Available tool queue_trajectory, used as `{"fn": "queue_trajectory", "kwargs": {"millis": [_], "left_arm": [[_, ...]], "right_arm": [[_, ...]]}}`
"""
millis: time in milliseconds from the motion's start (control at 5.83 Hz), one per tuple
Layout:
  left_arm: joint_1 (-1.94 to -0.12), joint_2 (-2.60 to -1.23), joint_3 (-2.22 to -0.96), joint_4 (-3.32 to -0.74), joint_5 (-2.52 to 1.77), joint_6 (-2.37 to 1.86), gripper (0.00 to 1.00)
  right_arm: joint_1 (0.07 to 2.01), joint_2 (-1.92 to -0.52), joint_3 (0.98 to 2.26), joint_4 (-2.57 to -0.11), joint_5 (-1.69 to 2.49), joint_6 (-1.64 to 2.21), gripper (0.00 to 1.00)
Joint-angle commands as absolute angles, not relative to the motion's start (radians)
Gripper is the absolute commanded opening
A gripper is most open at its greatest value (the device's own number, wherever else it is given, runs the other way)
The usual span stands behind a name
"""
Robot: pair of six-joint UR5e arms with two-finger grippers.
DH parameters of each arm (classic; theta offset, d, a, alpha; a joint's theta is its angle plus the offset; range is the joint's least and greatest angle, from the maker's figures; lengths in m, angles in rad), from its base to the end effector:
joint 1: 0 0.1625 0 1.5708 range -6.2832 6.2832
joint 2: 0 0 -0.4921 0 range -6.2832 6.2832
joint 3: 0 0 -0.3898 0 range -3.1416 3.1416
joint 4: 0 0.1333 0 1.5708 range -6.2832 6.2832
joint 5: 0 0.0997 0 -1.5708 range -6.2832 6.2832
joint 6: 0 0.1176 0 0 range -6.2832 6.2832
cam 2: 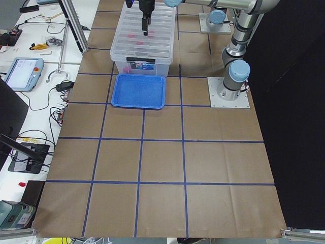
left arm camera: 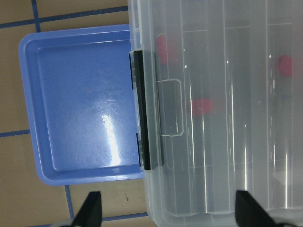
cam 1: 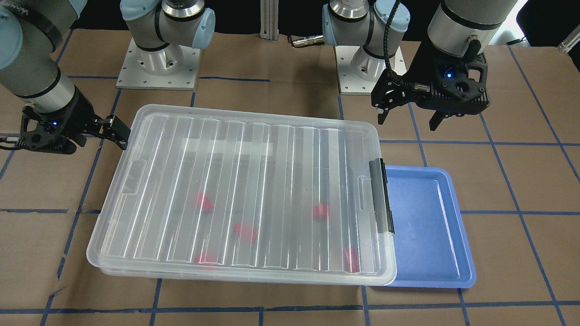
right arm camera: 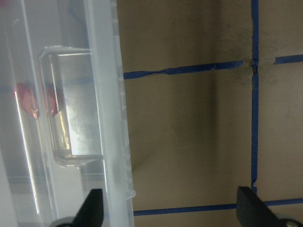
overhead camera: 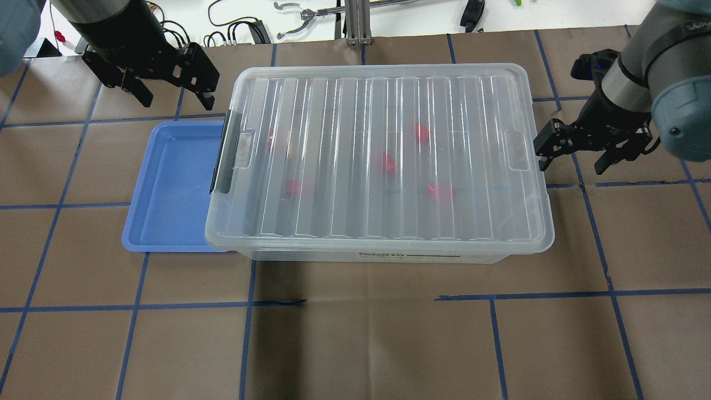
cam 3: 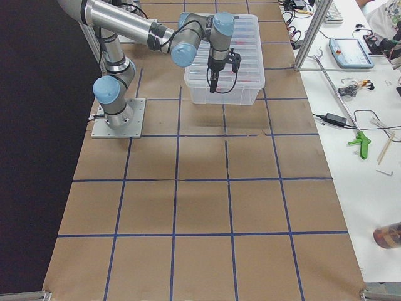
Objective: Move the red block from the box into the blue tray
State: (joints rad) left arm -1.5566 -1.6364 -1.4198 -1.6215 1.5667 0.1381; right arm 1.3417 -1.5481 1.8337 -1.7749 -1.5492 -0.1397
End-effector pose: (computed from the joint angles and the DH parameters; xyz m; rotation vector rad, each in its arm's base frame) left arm -0.1263 -0.5262 0.5727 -0.1945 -3.1336 0.0548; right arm 0.0244 -0.4934 0.4194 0.1400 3.1000 0.1182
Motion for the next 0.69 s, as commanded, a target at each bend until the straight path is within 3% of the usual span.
{"fn": "queue_trajectory", "kwargs": {"millis": [0, 514], "left_arm": [[-1.557, -1.637, -1.425, -1.620, 1.566, 0.138, 0.98], [-1.557, -1.637, -1.420, -1.620, 1.566, 0.140, 0.98]], "right_arm": [[1.379, -1.537, 1.841, -1.807, -1.545, -0.162, 1.00], [1.378, -1.490, 1.841, -1.924, -1.562, -0.190, 1.00]]}}
